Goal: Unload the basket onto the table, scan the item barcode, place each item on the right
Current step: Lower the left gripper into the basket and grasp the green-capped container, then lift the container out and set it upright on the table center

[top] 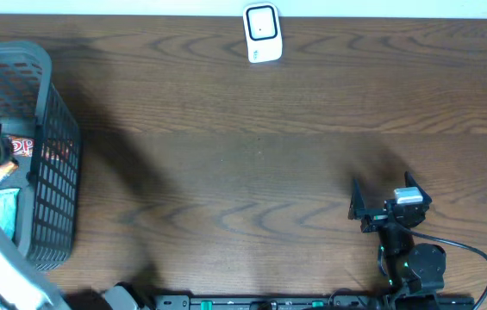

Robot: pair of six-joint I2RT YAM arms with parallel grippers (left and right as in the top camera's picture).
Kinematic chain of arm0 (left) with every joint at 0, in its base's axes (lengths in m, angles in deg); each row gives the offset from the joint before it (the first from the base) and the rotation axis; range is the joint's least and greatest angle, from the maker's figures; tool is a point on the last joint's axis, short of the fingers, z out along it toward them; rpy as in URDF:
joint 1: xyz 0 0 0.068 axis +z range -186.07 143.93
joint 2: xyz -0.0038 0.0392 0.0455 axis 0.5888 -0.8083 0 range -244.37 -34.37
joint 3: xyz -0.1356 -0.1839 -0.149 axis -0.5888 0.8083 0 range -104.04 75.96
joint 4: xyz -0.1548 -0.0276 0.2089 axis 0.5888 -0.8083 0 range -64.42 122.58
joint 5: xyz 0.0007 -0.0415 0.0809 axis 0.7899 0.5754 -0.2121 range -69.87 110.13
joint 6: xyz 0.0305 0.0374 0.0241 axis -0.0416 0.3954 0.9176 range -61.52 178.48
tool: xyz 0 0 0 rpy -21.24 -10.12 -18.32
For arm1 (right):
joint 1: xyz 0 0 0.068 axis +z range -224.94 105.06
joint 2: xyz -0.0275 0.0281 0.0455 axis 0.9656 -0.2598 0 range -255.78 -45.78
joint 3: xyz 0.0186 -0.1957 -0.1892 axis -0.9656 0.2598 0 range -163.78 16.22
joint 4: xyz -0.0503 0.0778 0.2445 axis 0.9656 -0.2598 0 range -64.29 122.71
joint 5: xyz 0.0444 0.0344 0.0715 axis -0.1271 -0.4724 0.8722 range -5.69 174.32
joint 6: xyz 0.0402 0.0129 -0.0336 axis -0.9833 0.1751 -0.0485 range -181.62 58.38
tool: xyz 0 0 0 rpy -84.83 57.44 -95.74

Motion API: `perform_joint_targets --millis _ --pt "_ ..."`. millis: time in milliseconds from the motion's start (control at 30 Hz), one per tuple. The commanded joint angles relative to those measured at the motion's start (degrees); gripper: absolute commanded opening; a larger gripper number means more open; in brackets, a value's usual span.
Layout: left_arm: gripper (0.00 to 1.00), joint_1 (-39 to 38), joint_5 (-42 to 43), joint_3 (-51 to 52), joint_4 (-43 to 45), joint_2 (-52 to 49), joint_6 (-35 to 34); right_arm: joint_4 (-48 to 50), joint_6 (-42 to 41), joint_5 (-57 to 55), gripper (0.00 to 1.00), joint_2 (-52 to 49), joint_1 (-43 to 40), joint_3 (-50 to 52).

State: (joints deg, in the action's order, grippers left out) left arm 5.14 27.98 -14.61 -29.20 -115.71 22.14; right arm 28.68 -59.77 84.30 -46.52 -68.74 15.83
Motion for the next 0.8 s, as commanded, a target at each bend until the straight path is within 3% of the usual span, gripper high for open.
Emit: perform_joint_targets --millis 0,100,233,433,567,633,767 --pt "0.59 -0.7 14.0 -1.6 1.2 8.8 -0.3 -0.3 -1.0 -0.5 0.99 0.0 0.2 0.1" --pt "0.59 -4.6 18.5 -1.6 1.2 14.4 -2.9 -0.3 -1.0 -0.5 0.99 0.0 0.2 0.1" --pt "0.59 -16.2 18.4 -1.6 0.5 16.7 -5.6 -0.3 -1.0 -0.5 0.99 0.0 0.2 0.1" --pt "0.59 -37.5 0.7 2.3 -3.1 12.4 -24.9 -0.3 -1.0 -0.5 0.99 0.0 0.2 0.1" --pt "0.59 -45.9 -7.4 4.4 -4.4 8.7 -31.9 -0.3 -1.0 -0.5 0.99 0.0 0.2 0.1" --pt "0.59 -51.0 -11.8 6.2 -5.2 5.2 -38.6 -0.3 -1.0 -0.5 0.99 0.0 0.2 0.1" --pt "0.59 -56.4 -14.2 9.0 -5.1 -0.4 -48.3 -0.3 -1.0 -0.5 0.99 0.0 0.2 0.1"
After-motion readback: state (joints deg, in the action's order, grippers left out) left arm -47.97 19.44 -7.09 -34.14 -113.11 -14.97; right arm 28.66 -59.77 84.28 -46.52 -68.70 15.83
